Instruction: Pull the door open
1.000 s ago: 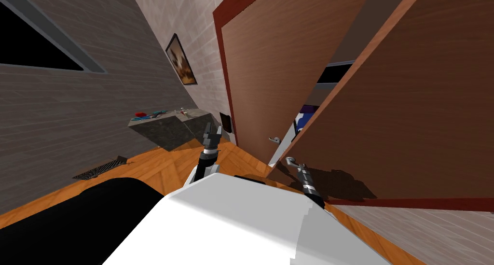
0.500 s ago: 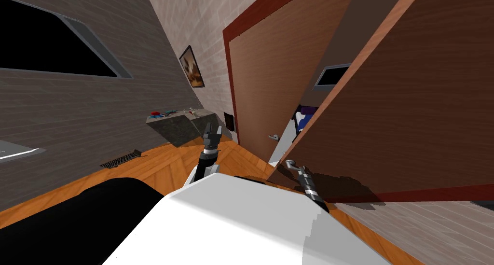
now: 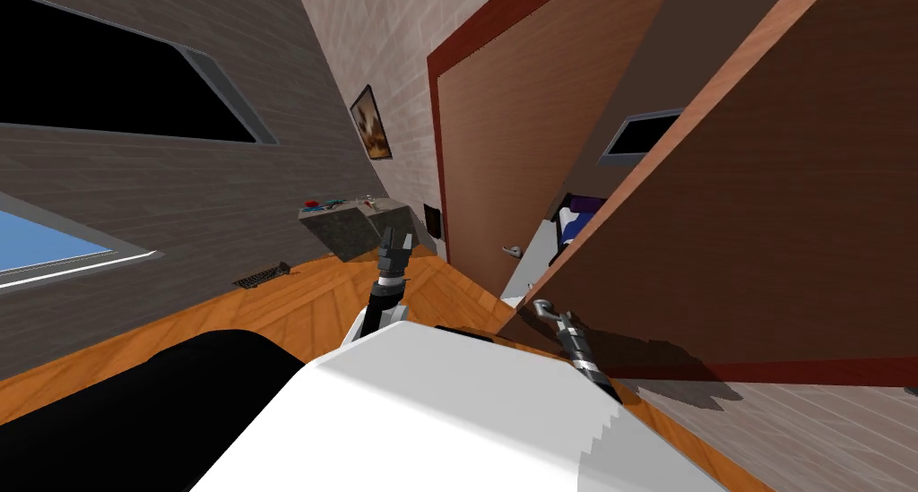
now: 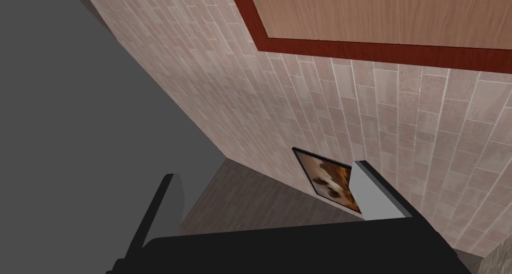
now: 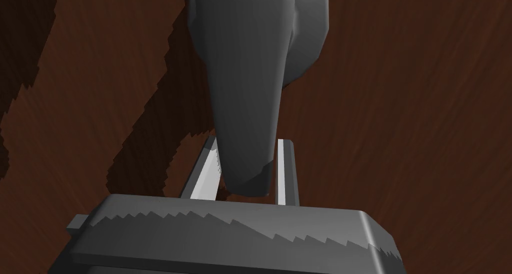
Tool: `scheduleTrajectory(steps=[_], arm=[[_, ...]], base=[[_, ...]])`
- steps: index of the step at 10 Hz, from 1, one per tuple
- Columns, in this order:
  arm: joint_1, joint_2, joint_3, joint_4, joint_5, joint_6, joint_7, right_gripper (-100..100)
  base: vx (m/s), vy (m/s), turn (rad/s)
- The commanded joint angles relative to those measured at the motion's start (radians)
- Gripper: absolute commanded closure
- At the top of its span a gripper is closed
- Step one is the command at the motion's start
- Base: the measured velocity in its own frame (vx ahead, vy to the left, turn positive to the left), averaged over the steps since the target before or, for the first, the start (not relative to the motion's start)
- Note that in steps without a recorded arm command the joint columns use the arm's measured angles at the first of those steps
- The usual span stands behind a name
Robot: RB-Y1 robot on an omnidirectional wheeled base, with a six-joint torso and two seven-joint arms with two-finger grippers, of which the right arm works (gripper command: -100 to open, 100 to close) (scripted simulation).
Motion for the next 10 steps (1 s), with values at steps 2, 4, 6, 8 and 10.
scheduleTrajectory(steps=[2, 4, 6, 8, 10], arm=[[0.022, 0.000, 0.014, 0.013, 0.019, -0.051, -0.015, 100], [0.035, -0.005, 0.017, 0.018, 0.027, -0.076, -0.023, 100], [0.046, -0.009, 0.020, 0.022, 0.034, -0.098, -0.030, 100], [0.056, -0.012, 0.023, 0.026, 0.040, -0.118, -0.036, 100], [0.069, -0.022, 0.013, 0.019, 0.038, -0.113, -0.040, 100]], base=[[-0.221, -0.055, 0.166], [-0.180, -0.071, 0.126], [-0.161, -0.057, 0.102], [-0.154, -0.030, 0.086], [-0.092, -0.023, 0.054]])
